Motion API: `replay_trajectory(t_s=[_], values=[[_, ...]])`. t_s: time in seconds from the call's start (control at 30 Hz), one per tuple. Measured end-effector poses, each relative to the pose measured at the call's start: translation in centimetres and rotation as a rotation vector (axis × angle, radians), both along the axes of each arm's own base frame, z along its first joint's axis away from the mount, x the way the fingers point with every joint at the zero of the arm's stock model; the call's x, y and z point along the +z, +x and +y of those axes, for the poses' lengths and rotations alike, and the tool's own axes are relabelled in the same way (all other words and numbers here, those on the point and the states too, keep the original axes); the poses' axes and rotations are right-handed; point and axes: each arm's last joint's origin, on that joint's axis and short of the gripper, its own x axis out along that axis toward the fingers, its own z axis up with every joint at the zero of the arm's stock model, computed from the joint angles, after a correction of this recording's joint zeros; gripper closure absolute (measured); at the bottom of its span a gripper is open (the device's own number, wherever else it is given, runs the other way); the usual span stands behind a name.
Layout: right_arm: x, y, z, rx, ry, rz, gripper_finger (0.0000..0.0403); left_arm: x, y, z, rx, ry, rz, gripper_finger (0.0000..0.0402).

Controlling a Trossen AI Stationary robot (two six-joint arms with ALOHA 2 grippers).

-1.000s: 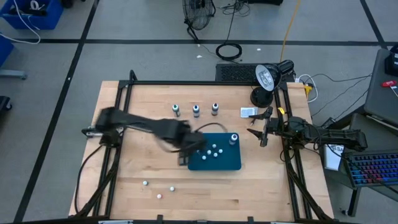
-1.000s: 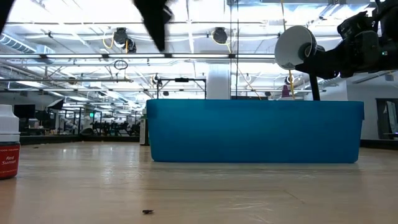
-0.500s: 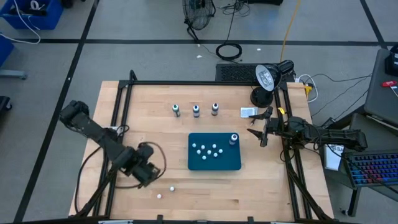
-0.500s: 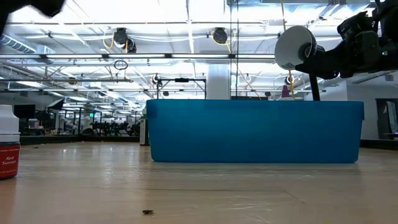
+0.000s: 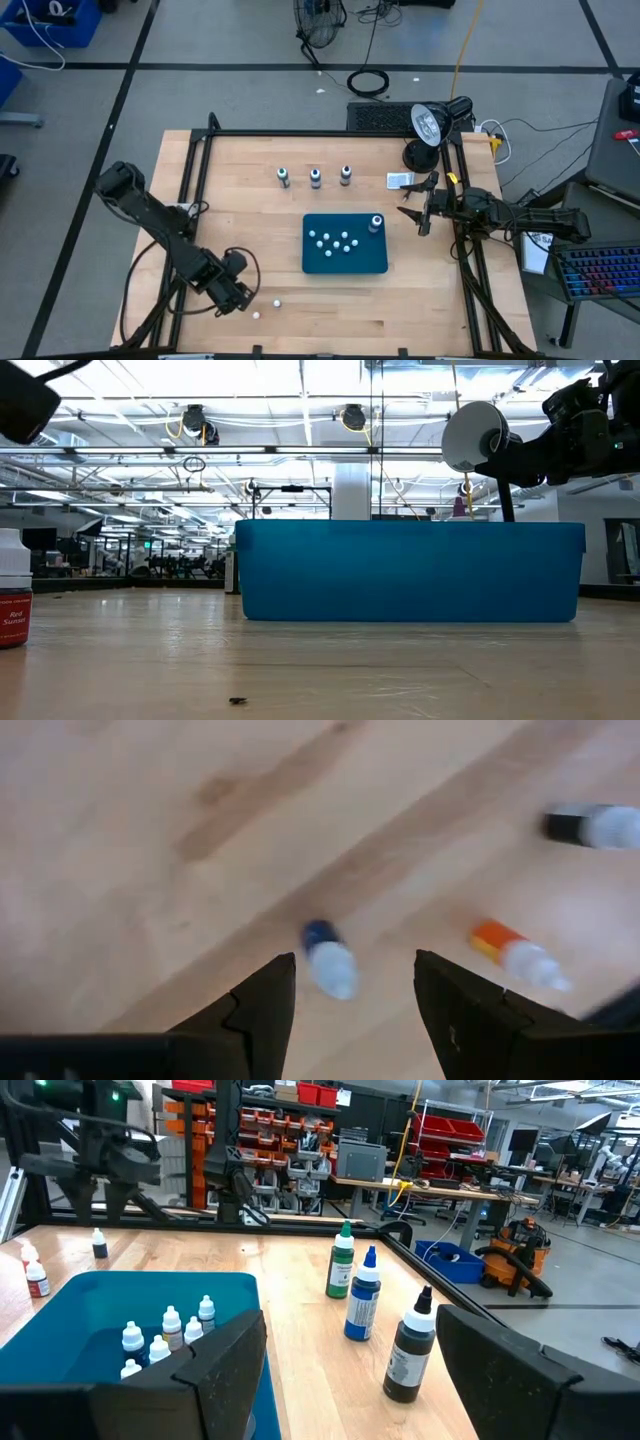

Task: Pick & Place food coloring
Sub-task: Put the small blue food coloring bottle into the blue bin

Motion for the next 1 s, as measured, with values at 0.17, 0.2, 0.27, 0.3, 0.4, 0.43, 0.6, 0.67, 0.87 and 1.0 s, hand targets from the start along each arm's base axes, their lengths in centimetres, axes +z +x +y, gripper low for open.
replay_trajectory(t_s=[0.17, 0.2, 0.27, 0.3, 0.4, 0.43, 0.6, 0.67, 0.87, 1.0], values=[[0.0, 0.0, 0.0, 0.0, 0.0, 0.0, 0.0124, -0.8, -0.7, 0.1, 0.009, -0.001, 0.042, 0.0197], [0.0, 0.0, 0.0, 0.001, 0.0, 0.0, 0.0124, -0.9, -0.8, 0.1, 0.013, -0.005, 0.053, 0.0197], [0.0, 0.0, 0.0, 0.0, 0.0, 0.0, 0.0124, -1.0, -0.9, 0.1, 0.026, -0.014, 0.072, 0.0197], [0.0, 0.0, 0.0, 0.001, 0.0, 0.0, 0.0124, -1.1, -1.0, 0.0, 0.026, -0.016, 0.074, 0.0197], [0.0, 0.0, 0.0, 0.0, 0.0, 0.0, 0.0124, -1.0, -1.0, -0.1, 0.029, -0.022, 0.072, 0.0197], [0.0, 0.0, 0.0, 0.0, 0.0, 0.0, 0.0124, -1.0, -1.0, -0.1, 0.032, -0.025, 0.07, 0.0197], [0.0, 0.0, 0.0, 0.0, 0.0, 0.0, 0.0124, -1.0, -0.7, -0.4, 0.032, -0.048, 0.037, 0.0197], [0.0, 0.0, 0.0, 0.0, 0.0, 0.0, 0.0124, -1.0, -0.6, -0.4, 0.032, -0.052, 0.033, 0.0197], [0.0, 0.0, 0.0, 0.0, 0.0, 0.0, 0.0124, -2.2, -0.4, -0.8, 0.001, -0.015, 0.069, 0.0197], [0.0, 0.0, 0.0, 0.0, 0.0, 0.0, 0.0124, -3.3, -0.1, -0.9, -0.033, 0.007, 0.107, 0.0197]])
